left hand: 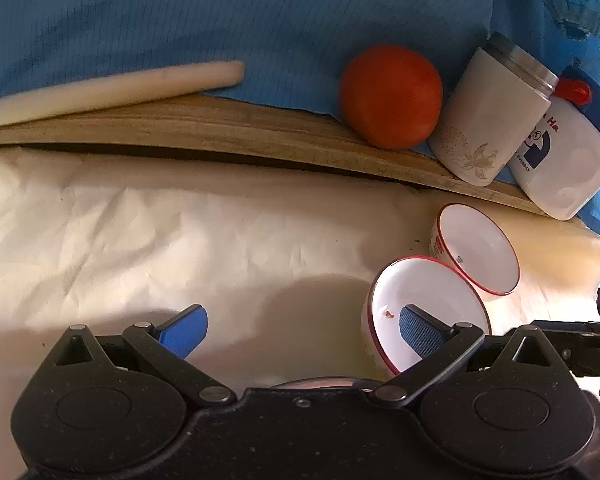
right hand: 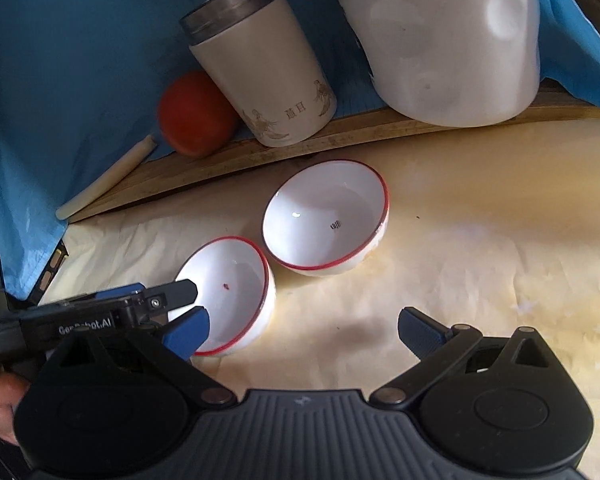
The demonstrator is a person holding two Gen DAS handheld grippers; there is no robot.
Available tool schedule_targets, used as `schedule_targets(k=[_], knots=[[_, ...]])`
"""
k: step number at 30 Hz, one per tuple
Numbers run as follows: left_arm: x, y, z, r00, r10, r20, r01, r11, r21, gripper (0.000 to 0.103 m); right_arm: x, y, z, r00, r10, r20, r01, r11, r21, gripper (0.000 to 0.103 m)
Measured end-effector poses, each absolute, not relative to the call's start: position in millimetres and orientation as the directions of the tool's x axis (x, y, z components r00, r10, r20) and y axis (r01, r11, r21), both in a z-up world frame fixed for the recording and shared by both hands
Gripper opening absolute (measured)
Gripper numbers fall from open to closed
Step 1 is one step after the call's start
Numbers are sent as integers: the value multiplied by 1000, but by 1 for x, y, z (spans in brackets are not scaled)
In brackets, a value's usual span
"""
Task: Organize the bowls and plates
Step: 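Move both tools to a red-rimmed white bowl and close on its rim, then lift the white bowl with both tools and carry it over the steel bowl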
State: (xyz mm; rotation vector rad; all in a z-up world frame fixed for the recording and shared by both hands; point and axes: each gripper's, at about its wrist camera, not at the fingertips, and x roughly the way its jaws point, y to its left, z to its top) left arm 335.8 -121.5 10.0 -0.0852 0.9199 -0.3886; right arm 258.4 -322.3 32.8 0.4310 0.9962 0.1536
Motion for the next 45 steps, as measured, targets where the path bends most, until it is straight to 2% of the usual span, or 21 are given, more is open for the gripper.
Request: schedule_targets(k=[5,12,18,20,23,28,32,35,40,45], knots=[[337,-121,9,529,-385,-756,287,920,-268,102,267,-317,31,532,320,-784,63,908,414,101],[334,-122,10,530,-389,-753,300,917,-263,95,274,-307,26,502,344,-793,45,906,422,82],[332,-126,12,517,-416,-749,321,905,-281,88,275,-300,27,478,403,-781,9,886,463,72],[332,-126,12,513,-424,-746,324,901,-289,82,276,-296,27,479,406,-779,2,886,463,69],[333,-127,12,506,-436,-744,333,895,-298,74,277,-296,27,476,415,-775,-1,882,471,57],[333,-128,13,495,-448,-745,336,889,-312,47,279,-295,25,472,420,-775,1,879,477,45],[333,-129,12,484,-461,-744,339,882,-327,38,278,-296,24,476,428,-768,-2,874,486,28],[333,-129,12,476,-477,-739,338,875,-347,32,277,-297,24,484,427,-764,5,872,490,27],[332,-133,15,465,-499,-731,357,861,-361,13,277,-302,23,486,438,-756,22,859,512,24],[330,-137,18,477,-476,-739,346,875,-340,12,277,-306,24,486,435,-758,46,853,520,21]])
